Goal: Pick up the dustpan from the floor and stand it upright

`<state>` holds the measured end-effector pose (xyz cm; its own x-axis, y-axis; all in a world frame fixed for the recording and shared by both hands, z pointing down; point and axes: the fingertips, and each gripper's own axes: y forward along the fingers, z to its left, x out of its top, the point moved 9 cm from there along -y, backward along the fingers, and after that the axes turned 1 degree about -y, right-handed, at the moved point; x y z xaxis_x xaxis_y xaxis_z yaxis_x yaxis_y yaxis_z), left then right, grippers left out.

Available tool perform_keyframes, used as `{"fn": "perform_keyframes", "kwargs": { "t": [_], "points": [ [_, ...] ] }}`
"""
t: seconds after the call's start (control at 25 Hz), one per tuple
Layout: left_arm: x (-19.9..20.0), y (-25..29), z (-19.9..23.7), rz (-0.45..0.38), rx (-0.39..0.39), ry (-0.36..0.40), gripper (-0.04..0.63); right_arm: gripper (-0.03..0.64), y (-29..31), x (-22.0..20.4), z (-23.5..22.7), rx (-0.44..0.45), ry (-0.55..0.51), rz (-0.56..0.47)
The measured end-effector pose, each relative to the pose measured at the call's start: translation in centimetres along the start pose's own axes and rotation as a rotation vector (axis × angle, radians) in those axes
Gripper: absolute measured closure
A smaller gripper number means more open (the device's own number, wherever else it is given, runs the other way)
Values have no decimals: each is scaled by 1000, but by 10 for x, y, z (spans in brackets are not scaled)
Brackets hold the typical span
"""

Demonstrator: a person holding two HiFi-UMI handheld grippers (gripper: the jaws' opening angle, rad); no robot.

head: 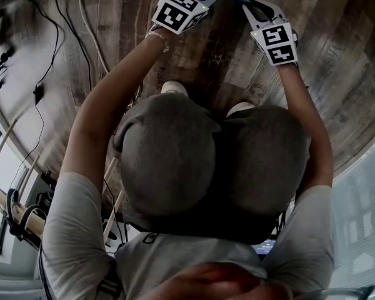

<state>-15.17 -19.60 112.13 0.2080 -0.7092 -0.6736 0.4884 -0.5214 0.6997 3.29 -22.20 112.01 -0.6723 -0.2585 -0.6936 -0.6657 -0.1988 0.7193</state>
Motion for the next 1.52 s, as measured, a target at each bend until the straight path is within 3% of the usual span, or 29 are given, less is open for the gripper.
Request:
{"fn": "perform_keyframes", "kwargs": {
  "t": [0.52,1.52],
  "points": [
    [77,-87,-33,11,-20,-1,430,551,-93,83,10,14,-13,-4],
    [223,-293,-124,22,-61,-91,431,549,-303,253,59,66,107,-30]
  ]
}}
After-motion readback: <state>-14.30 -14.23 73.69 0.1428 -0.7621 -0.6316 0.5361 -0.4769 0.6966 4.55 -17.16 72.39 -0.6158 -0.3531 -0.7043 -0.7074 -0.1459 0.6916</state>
